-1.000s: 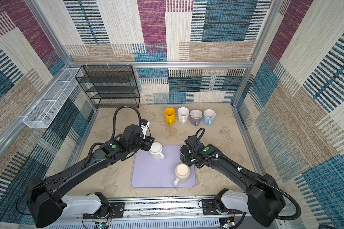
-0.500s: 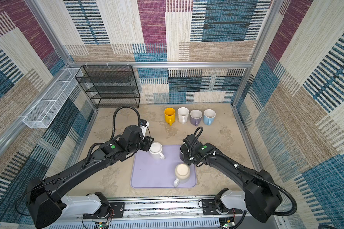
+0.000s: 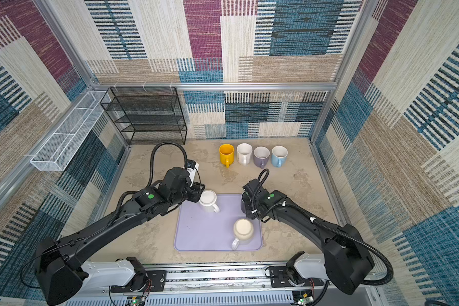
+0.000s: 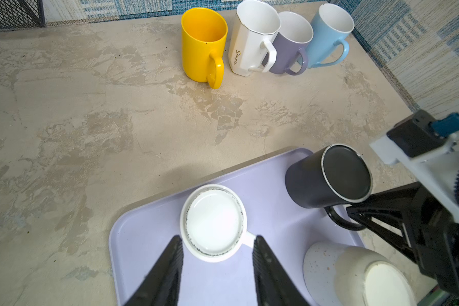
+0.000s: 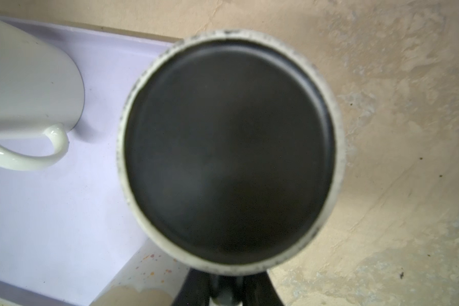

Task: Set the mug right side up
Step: 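Lower the right gripper onto the black mug's handle and close it, then lift the black mug off the tray with the right gripper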

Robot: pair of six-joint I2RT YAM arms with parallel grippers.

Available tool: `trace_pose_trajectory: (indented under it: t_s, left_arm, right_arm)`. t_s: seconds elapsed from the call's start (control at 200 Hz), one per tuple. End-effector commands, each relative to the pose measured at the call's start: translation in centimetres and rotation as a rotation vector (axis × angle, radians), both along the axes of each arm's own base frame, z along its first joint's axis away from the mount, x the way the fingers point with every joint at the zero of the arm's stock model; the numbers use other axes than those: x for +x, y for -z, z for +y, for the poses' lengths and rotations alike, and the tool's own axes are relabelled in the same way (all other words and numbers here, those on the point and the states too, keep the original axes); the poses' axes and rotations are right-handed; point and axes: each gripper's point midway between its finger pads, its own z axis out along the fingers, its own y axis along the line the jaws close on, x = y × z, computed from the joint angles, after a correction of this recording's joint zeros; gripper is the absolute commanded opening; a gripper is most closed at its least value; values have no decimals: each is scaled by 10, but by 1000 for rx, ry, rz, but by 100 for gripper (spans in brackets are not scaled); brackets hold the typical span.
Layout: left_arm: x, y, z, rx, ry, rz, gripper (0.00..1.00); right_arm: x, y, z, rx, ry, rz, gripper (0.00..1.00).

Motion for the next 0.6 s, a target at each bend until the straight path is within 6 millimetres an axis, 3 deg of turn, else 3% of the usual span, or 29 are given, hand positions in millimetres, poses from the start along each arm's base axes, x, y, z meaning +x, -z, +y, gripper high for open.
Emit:
trace_pose_trajectory:
  t_s: [0.0,0.26,0.596]
  left_arm:
    - [0,-2,2,-1,-9,-6,44]
    - [-2,-2,5,4,-14,-5,44]
    - [-3,-2,6,2,-16,-7,44]
  right_arm:
    - [10,-8,3,7,11,-47,12]
    - [13,-10,4,5,9,-57,0]
    - [18,-21,6,24,7,-93,0]
